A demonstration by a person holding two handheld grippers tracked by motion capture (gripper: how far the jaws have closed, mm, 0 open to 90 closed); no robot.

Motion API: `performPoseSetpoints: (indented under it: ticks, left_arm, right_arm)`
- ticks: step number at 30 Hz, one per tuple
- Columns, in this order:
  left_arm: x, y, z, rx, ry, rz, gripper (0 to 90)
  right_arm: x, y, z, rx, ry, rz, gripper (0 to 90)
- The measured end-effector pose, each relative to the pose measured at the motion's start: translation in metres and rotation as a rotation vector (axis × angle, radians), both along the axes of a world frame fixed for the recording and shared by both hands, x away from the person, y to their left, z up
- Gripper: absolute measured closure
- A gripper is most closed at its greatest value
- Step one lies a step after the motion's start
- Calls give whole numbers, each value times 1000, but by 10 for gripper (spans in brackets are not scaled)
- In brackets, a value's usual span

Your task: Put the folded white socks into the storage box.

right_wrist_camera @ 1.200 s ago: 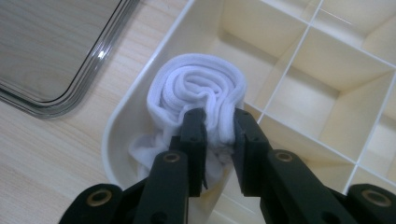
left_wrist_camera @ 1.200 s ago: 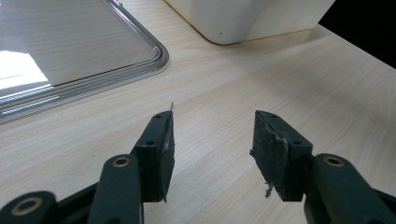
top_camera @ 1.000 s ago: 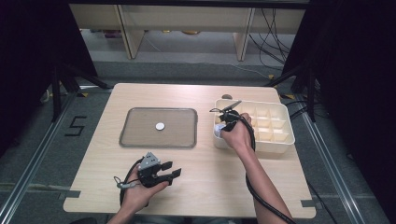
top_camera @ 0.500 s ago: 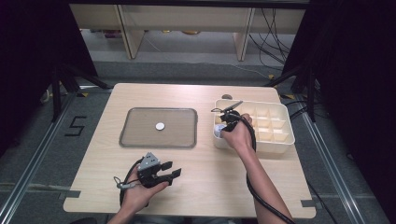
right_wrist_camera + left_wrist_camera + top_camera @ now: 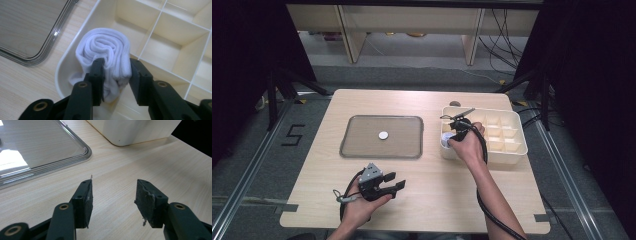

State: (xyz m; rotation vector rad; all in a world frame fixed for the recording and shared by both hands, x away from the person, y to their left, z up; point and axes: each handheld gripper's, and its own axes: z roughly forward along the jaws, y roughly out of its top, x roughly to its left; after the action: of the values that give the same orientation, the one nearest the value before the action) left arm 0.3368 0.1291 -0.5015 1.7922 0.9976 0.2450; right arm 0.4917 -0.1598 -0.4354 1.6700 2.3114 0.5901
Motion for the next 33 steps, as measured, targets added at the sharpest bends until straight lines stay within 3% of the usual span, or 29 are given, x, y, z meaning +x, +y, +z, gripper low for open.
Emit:
performPoseSetpoints:
  ticks: [6, 7, 8, 9, 10, 14, 15, 18, 22, 26, 33]
  left_arm:
    - [0, 0, 0, 8, -4, 8, 466]
    - [0, 0, 0, 8, -4, 8, 466]
    - [0, 0, -1, 5, -10, 7, 465]
    - [0, 1, -1, 9, -17, 2, 465]
    - [0, 1, -1, 12, -13, 0, 464]
    - [0, 1, -1, 23, -12, 14, 456]
    - [0, 1, -1, 19, -12, 14, 454]
    - [1, 1, -2, 11, -13, 15, 449]
    - [1, 3, -2, 18, -21, 17, 442]
    - [2, 2, -4, -3, -14, 28, 438]
    - [2, 4, -5, 17, -23, 34, 429]
  right_arm:
    - [-1, -6, -2, -4, -43, -13, 552]
    - [-2, -6, -1, 10, -30, -20, 540]
    - [-3, -8, -2, 15, -46, 1, 529]
    - [-4, -8, -1, 30, -36, -22, 522]
    - [-3, -11, -2, 19, -83, -1, 514]
    - [-5, -17, 0, 48, -109, -8, 479]
    - [-8, -17, 2, 69, -95, -27, 474]
    - [-11, -23, 1, 87, -113, -15, 470]
    - [-17, -25, 2, 100, -113, -47, 465]
    - [-24, -29, 5, 113, -154, -34, 471]
    - [-40, -34, 8, 122, -202, 13, 492]
